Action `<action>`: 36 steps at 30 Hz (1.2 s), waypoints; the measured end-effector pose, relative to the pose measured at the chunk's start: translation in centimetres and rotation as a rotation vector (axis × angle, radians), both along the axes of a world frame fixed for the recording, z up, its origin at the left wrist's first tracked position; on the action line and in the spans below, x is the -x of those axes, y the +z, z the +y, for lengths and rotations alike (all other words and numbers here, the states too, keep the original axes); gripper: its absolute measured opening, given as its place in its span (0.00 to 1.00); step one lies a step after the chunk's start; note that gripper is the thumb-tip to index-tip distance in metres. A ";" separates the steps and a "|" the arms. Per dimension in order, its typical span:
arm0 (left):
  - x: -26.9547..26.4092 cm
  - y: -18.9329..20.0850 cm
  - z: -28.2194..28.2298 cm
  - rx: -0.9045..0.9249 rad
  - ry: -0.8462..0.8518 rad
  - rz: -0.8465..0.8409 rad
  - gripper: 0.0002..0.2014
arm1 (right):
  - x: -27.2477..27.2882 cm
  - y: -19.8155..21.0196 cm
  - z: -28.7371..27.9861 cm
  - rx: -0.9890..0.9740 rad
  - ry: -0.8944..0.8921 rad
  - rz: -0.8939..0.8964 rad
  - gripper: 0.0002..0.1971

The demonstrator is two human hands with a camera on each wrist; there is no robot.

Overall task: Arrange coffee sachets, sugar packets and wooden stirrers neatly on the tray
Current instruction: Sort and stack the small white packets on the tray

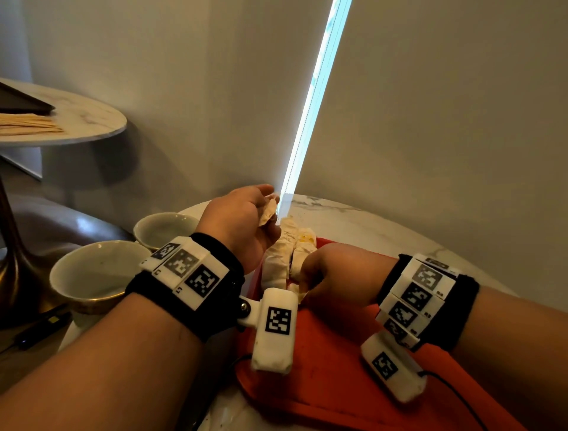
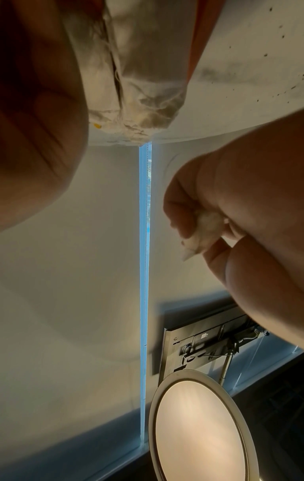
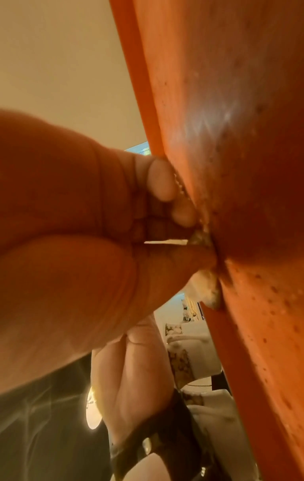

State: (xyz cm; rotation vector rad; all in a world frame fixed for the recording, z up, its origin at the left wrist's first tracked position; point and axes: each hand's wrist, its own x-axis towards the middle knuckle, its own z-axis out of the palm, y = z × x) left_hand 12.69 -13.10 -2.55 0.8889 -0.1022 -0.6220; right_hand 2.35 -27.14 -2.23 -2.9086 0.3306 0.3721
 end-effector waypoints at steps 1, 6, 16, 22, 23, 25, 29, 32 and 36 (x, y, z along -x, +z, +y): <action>0.0 0.0 -0.1 -0.010 -0.018 -0.018 0.10 | 0.0 0.3 -0.2 -0.013 -0.011 -0.015 0.03; 0.6 -0.5 -0.2 -0.108 -0.161 -0.124 0.06 | 0.5 1.7 -1.7 -0.883 -0.263 -0.191 0.05; 1.6 -0.5 0.1 -0.225 -0.316 -0.312 0.05 | 0.2 1.6 -1.4 -1.317 -0.200 -0.465 0.07; 1.3 -0.6 -0.1 -0.217 -0.232 -0.267 0.08 | 0.3 1.1 -1.5 -1.330 -0.228 -0.481 0.05; 1.3 -0.7 -0.1 -0.221 -0.236 -0.270 0.07 | 0.3 1.1 -1.5 -1.318 -0.227 -0.490 0.07; 1.3 -0.7 0.0 -0.221 -0.254 -0.277 0.06 | 0.3 1.2 -1.3 -1.268 -0.227 -0.530 0.10; 1.4 -0.8 0.0 -0.229 -0.265 -0.278 0.11 | 0.1 1.2 -1.0 -1.175 -0.253 -0.610 0.06; 1.2 -0.8 -0.1 -0.228 -0.255 -0.250 0.08 | 0.2 1.3 -1.1 -1.196 -0.303 -0.640 0.03; 1.6 -0.6 -0.2 -0.227 -0.257 -0.246 0.07 | 0.4 1.4 -1.3 -1.265 -0.292 -0.617 0.02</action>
